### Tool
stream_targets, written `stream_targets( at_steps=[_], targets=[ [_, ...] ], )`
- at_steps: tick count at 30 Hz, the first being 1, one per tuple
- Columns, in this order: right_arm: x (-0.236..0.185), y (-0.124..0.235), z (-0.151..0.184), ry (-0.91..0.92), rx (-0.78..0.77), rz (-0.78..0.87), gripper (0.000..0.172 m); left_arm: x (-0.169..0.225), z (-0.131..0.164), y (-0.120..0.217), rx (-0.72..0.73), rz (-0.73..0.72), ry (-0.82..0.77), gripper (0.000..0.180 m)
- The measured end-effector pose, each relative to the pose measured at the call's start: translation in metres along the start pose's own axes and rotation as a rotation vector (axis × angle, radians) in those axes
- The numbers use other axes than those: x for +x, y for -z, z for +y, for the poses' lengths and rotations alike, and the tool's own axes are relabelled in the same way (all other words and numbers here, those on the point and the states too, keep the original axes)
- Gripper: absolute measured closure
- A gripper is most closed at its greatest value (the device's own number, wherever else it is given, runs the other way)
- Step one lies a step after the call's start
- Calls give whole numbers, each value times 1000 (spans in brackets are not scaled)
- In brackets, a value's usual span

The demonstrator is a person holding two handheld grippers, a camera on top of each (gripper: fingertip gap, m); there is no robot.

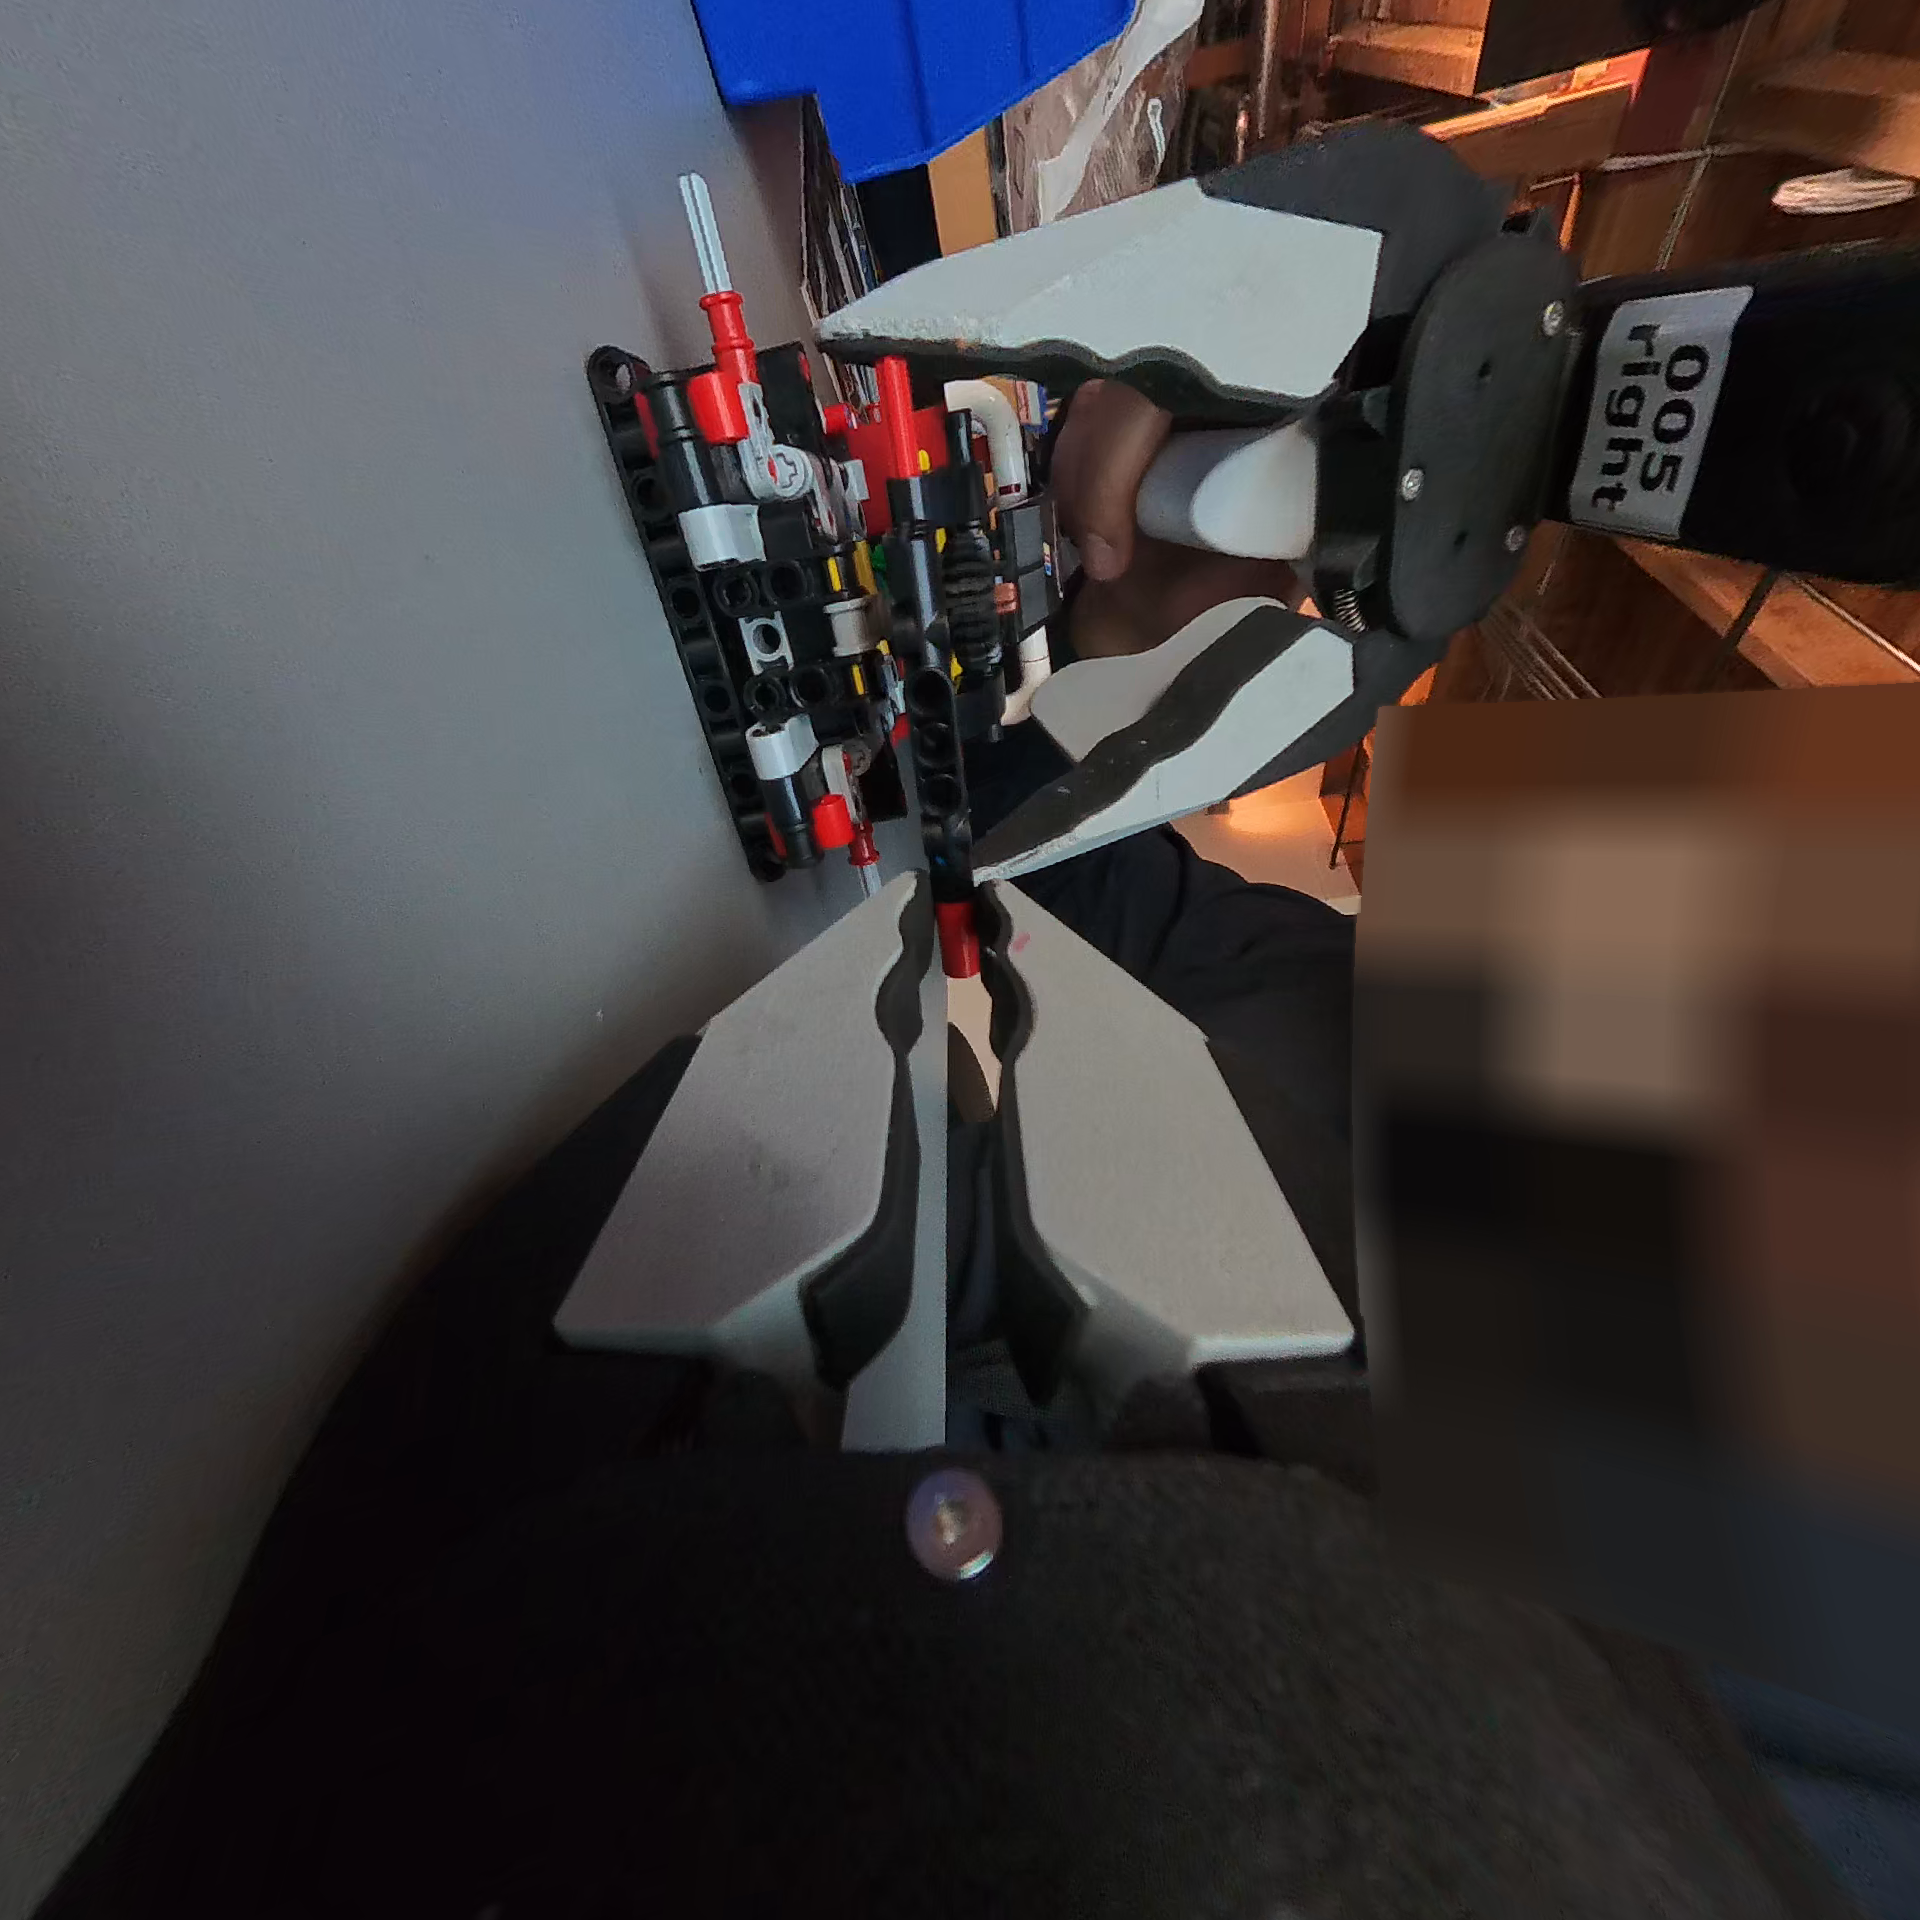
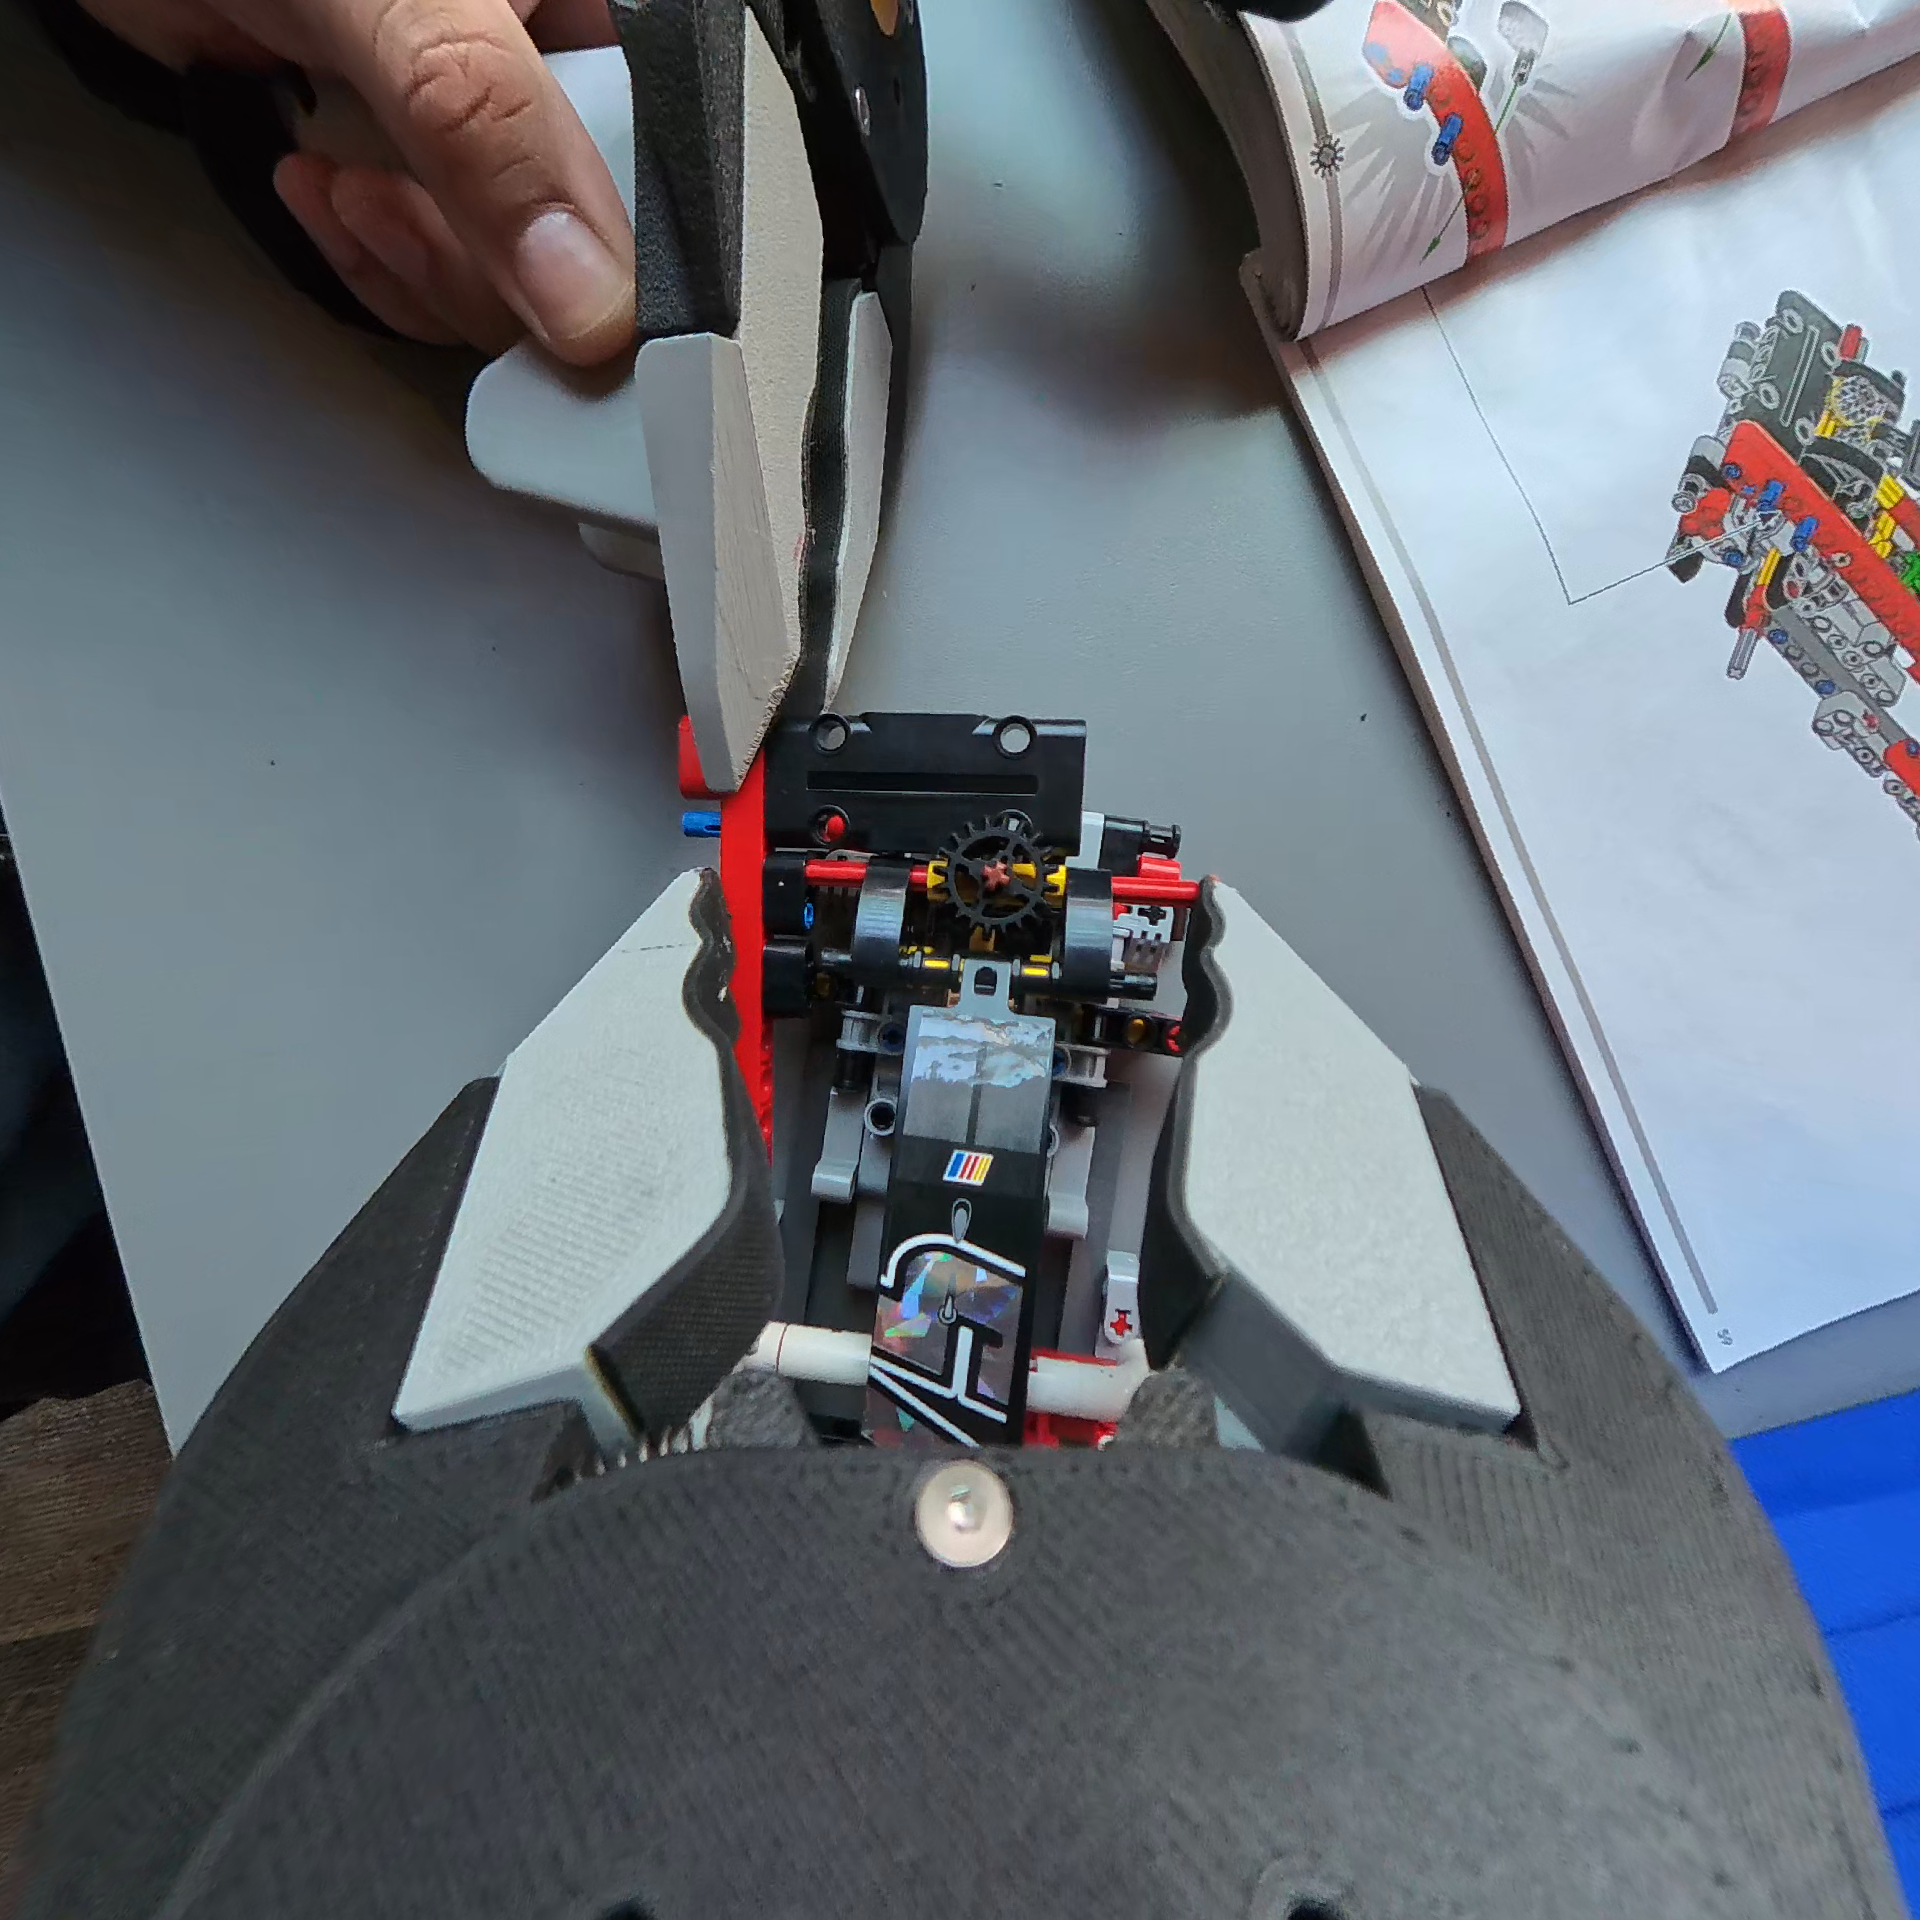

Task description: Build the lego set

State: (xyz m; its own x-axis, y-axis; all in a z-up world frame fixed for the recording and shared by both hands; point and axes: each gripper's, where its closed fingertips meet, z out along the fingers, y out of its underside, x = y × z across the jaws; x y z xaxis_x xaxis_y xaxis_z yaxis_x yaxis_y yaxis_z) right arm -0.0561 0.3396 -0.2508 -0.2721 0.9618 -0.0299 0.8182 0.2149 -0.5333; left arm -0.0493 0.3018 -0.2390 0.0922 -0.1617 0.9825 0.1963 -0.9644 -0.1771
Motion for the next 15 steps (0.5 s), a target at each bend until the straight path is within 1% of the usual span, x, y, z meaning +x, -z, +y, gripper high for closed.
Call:
stream_targets(
  at_steps=[10,15],
  targets=[
    [0,0,0,1,-11,-3,86,0,0,0,10,2,11,174],
    [3,0,-1,8,-6,25,85,-1,-4,1,28,-1,13,174]
  ],
)
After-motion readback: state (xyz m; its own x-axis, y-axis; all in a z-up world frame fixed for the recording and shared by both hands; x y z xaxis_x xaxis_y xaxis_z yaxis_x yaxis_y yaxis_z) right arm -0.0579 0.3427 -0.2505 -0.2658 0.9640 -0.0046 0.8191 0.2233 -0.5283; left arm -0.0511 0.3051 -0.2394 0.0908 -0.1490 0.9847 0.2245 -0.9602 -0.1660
